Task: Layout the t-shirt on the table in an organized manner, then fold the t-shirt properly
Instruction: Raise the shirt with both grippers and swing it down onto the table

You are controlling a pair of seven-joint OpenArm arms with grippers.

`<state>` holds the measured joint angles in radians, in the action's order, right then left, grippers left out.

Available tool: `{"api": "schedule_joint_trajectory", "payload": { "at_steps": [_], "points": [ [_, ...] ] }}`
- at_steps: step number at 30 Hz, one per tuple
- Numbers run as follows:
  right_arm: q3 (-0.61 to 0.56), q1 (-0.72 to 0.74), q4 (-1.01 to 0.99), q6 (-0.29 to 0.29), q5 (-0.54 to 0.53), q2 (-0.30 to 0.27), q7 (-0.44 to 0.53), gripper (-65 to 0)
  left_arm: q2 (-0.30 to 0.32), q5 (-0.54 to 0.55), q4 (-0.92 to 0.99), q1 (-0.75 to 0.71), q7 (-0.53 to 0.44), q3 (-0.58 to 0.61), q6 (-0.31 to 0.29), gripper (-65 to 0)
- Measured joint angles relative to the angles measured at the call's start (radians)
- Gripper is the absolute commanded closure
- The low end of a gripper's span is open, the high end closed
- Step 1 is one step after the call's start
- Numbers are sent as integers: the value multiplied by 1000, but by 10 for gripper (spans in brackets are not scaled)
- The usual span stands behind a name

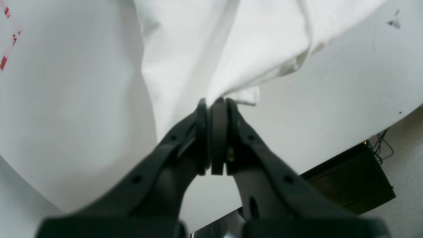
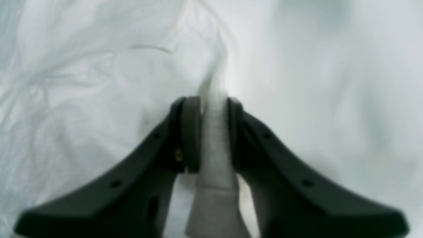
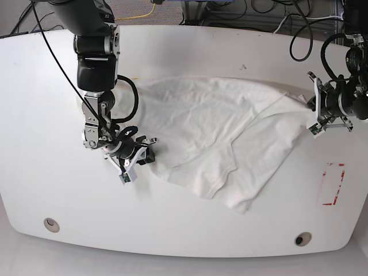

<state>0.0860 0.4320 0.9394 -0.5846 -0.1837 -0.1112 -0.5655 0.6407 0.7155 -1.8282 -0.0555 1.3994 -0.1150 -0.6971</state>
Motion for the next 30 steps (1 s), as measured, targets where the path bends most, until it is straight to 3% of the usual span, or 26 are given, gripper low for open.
{"api": "schedule_joint_trajectory", "payload": {
  "at_steps": [4, 7, 18, 24, 30],
  "points": [
    [-1, 8, 0, -4, -1, 3, 4, -62, 0, 1, 0, 0, -1, 0, 0, -1],
    [-2, 10, 8, -3, 0, 4, -1, -6, 0, 0, 0, 0, -1, 0, 0, 0],
    [5, 43, 270, 0, 0, -1, -182, 0, -3, 1, 1, 45, 6, 0, 0, 0],
    [5, 84, 450, 13, -3, -3, -298, 0, -5, 3, 0, 145, 12, 1, 0, 0],
    [3, 150, 571, 30, -6, -20, -375, 0, -26, 3, 0, 371, 14, 2, 0, 0]
  ]
}}
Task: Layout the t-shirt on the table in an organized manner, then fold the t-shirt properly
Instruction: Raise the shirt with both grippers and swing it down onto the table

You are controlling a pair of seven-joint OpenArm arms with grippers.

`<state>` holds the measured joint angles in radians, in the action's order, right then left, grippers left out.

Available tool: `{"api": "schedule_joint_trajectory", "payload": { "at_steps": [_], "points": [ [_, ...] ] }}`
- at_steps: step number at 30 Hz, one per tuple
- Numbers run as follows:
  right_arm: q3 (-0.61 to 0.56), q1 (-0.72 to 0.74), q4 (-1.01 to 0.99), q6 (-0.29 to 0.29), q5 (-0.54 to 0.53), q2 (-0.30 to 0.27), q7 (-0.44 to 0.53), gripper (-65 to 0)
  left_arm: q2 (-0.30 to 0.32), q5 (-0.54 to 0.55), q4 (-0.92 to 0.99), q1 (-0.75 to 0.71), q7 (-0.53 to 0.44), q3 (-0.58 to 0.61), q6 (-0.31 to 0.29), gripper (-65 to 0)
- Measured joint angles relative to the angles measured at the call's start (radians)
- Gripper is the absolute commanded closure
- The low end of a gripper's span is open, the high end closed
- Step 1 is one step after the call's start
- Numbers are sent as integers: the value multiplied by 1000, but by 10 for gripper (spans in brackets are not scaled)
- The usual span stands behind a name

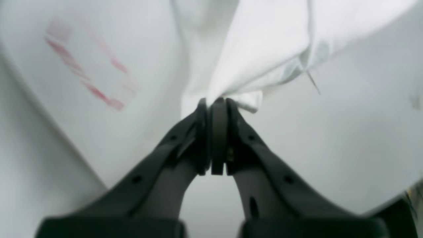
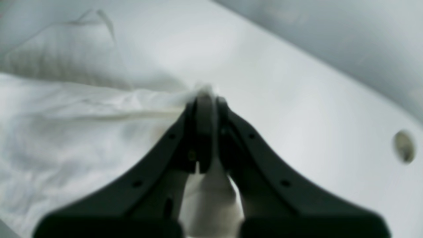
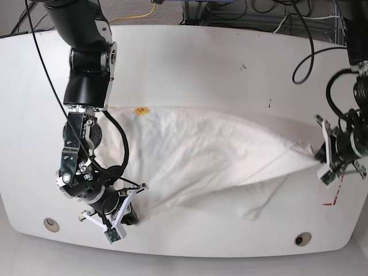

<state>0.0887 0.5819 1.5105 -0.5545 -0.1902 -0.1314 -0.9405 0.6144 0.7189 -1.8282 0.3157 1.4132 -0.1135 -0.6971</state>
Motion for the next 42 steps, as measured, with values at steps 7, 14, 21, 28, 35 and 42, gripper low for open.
{"api": "schedule_joint_trajectory", "payload": {
  "at_steps": [7, 14, 21, 28, 35, 42],
  "points": [
    [2, 154, 2, -3, 1, -51, -26, 0, -1, -1, 2, 316, 0, 0, 0, 0],
    [2, 328, -137, -5, -2, -103, -3, 0, -55, -124, 71, 624, -2, 50, 0, 0],
    [-5, 474, -344, -25, 4, -138, 91, 0, -120, -214, 201, 809, -41, 149, 0, 0],
    [-5, 623, -492, -51, 3, -161, 124, 0, -190, -250, 317, 963, -57, 175, 0, 0],
    [-71, 693, -525, -50, 2, -199, 154, 0, -269, -318, 378, 949, -63, 174, 0, 0],
    [-124, 672, -533, -56, 1, -233, 143, 0, -335, -353, 380, 948, -107, 179, -1, 0]
  ]
}}
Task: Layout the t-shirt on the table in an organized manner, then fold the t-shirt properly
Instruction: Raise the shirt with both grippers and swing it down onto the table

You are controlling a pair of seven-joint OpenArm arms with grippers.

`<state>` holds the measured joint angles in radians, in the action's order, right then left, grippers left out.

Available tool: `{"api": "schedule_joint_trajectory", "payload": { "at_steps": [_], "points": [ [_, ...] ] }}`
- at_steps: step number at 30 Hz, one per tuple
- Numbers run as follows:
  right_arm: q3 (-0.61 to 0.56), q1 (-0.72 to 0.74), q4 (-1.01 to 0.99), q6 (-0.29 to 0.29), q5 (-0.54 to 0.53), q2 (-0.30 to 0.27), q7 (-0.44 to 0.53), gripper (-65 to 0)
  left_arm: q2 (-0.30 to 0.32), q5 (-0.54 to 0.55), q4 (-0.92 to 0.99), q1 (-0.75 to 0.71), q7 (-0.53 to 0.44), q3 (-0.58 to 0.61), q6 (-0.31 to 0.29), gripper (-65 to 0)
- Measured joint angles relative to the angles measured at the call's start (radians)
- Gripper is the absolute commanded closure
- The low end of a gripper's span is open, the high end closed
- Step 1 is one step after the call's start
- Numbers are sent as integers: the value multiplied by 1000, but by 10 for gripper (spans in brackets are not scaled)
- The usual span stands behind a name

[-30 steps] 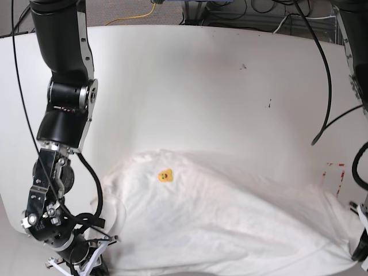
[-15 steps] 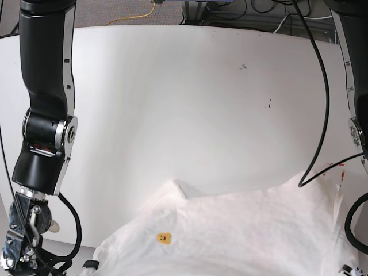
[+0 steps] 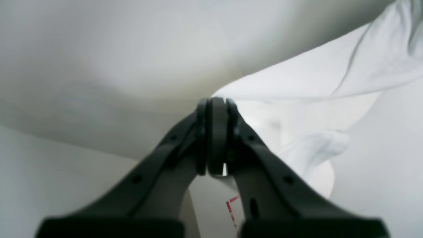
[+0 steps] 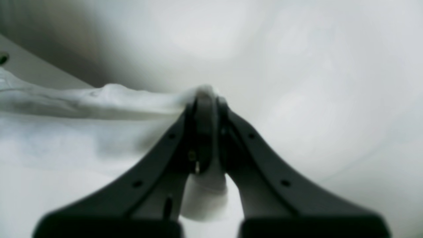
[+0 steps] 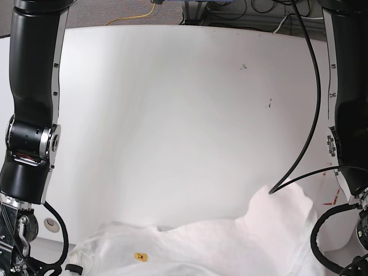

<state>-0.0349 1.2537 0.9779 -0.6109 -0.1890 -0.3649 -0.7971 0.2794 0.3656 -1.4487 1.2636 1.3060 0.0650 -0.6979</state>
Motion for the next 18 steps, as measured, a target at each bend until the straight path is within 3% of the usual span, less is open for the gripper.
{"api": "schedule_joint_trajectory", "payload": {
  "at_steps": [7, 11, 18],
  "points": [
    [5, 6, -3, -1, 0, -48, -11, 0, -19, -16, -1, 4, -11, -3, -2, 0],
    [8, 7, 21, -38, -2, -63, -18, 0, -29, -8, -3, 3, -8, -4, 0, 0],
    [80, -67, 178, -44, -26, -79, -68, 0, -34, -2, -51, -1, 71, -5, 0, 0]
  ]
}}
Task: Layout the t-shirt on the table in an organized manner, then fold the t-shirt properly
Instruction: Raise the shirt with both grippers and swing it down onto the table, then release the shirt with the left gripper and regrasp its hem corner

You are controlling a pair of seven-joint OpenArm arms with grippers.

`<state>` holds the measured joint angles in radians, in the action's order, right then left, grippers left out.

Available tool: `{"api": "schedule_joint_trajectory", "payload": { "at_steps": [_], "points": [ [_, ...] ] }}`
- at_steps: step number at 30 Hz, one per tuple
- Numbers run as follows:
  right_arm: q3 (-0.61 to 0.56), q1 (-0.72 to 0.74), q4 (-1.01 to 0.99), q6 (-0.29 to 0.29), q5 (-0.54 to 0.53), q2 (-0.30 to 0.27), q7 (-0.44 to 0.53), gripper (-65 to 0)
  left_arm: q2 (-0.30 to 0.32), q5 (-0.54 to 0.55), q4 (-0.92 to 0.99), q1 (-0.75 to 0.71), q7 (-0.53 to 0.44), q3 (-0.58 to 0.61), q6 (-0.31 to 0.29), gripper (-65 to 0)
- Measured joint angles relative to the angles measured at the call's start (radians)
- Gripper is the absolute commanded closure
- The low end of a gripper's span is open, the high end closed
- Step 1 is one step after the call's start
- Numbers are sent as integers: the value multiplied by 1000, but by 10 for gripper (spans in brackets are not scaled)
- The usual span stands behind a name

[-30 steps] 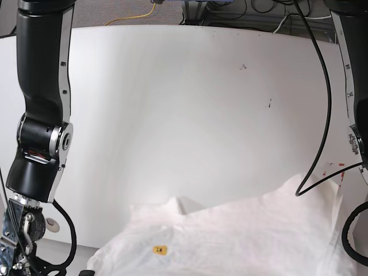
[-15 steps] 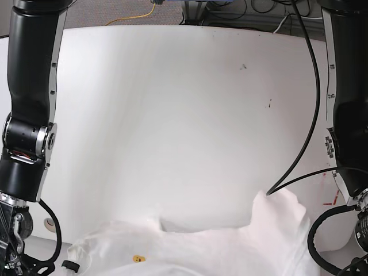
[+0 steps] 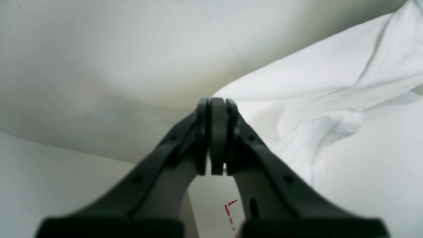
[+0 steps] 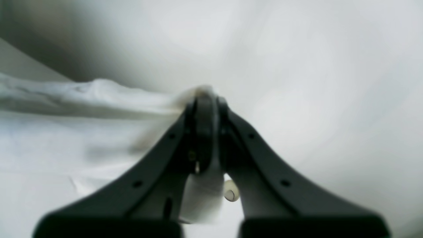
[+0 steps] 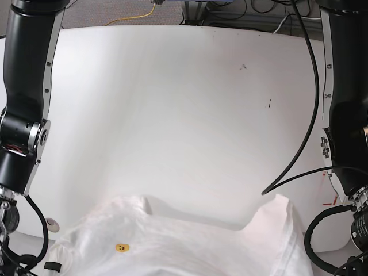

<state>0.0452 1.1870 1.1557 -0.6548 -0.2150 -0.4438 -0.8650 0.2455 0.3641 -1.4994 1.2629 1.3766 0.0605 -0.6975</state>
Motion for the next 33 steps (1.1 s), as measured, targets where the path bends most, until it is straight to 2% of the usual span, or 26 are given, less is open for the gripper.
{"api": "schedule_joint_trajectory", "payload": {
  "at_steps": [8, 15, 22, 28, 33],
  "points": [
    [90, -273, 225, 3, 27, -2, -131, 0, 10, 0, -183, -71, 22, -11, 0, 0],
    [166, -488, 433, 0, -4, 58, -155, 0, 6, 2, -278, -312, 45, -5, 0, 0],
    [234, -692, 603, 11, 30, 104, -187, 0, 35, -8, -353, -483, 38, -12, 0, 0],
    [235, -843, 688, 8, 24, 139, -185, 0, 27, 6, -388, -646, 34, -24, 0, 0],
    [237, -912, 714, 8, 27, 170, -180, 0, 32, -7, -396, -764, 39, -49, 0, -1]
  ]
}}
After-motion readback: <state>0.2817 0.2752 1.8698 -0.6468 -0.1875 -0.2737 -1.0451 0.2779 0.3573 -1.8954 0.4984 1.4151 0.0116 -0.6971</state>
